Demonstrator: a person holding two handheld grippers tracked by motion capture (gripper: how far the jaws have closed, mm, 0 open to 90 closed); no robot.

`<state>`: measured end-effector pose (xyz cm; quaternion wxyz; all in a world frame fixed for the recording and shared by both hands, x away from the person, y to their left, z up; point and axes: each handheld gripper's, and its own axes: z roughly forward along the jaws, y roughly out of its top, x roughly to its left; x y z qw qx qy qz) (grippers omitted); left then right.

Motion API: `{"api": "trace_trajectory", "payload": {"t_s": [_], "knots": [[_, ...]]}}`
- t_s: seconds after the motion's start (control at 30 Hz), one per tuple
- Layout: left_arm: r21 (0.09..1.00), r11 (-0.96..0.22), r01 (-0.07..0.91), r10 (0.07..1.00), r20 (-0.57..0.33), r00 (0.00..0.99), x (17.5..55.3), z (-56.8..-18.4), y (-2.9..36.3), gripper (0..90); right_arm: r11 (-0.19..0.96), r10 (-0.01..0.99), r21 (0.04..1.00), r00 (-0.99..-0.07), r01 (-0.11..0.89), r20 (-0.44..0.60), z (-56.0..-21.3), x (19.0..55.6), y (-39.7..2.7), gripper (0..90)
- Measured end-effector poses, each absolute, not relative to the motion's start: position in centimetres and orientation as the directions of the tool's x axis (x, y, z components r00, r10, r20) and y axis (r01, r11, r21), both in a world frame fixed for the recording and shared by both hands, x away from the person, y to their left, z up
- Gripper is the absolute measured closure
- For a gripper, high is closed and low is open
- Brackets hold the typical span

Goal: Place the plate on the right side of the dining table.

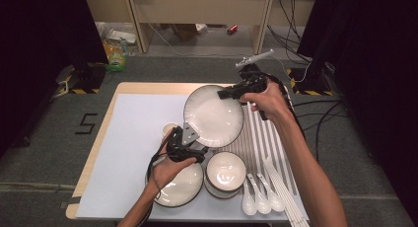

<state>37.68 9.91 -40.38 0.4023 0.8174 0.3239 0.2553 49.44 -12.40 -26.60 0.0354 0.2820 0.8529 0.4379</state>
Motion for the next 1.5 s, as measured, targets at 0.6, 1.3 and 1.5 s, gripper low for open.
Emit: {"api": "trace_trajectory", "payload": {"t_s": [0.6,1.3,1.5], "knots": [[0.827,-0.462,0.321,0.726,0.144,0.673,37.9,-40.1,9.5,18.9,0.457,0.522,0.766,-0.834,0.452,0.180,-26.5,49.9,-13.2,79.2],[0.839,-0.440,0.321,0.726,0.121,0.676,36.3,-38.4,11.2,19.6,0.412,0.543,0.777,-0.813,0.476,0.211,-26.1,49.8,-16.0,79.9],[0.843,-0.417,0.339,0.748,0.107,0.655,35.8,-38.6,13.3,19.8,0.400,0.559,0.775,-0.800,0.490,0.217,-26.5,50.1,-16.9,79.9]]}}
